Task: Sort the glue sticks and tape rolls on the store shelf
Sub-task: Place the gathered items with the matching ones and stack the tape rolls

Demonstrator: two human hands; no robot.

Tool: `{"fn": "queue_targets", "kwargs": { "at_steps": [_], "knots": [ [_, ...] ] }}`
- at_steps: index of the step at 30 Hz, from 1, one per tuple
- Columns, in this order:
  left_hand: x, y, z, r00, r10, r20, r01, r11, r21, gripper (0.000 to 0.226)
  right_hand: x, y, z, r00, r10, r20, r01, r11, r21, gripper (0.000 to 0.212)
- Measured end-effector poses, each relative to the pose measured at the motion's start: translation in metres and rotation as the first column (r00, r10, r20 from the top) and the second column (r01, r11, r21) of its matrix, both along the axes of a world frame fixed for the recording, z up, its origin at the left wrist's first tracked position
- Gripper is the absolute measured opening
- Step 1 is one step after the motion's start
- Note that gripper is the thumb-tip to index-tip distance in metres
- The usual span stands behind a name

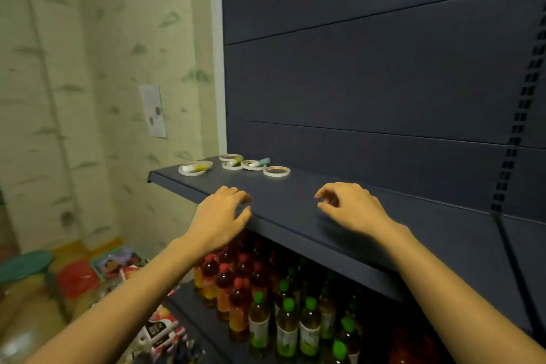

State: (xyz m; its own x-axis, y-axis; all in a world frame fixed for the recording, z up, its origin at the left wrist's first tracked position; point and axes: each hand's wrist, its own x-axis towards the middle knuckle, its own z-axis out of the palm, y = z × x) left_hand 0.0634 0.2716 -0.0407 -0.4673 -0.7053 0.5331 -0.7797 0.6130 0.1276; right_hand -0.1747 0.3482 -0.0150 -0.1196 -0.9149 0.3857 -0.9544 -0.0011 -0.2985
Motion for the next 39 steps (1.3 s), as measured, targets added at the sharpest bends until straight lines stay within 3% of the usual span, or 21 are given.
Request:
{"fn": "queue_targets", "kwargs": {
  "at_steps": [14,24,29,36,39],
  "knots": [
    [0.092,-0.121,-0.004,0.997,-0.072,-0.031,0.071,0.997,-0.027,0.027,0.101,-0.144,-0.008,0.997,-0.079,-0.011,0.080,0.985,0.151,0.023],
    [0.081,-0.221,0.002,0.987,-0.124,-0.098,0.122,0.992,-0.029,0.024,0.087,-0.253,0.005,0.978,-0.204,0.051,0.198,0.974,0.106,0.031],
    [0.070,-0.281,0.019,0.990,-0.126,-0.062,0.124,0.992,-0.029,0.024,0.069,-0.324,0.015,0.948,-0.290,0.134,0.270,0.951,0.150,0.041],
    [0.057,-0.338,0.028,0.980,-0.174,-0.094,0.173,0.985,-0.018,0.024,0.057,-0.399,0.006,0.917,-0.365,0.158,0.327,0.918,0.223,0.036],
    [0.057,-0.355,0.026,0.976,-0.199,-0.088,0.198,0.980,-0.016,0.024,0.058,-0.419,0.001,0.885,-0.439,0.157,0.391,0.882,0.264,0.049]
  ]
}}
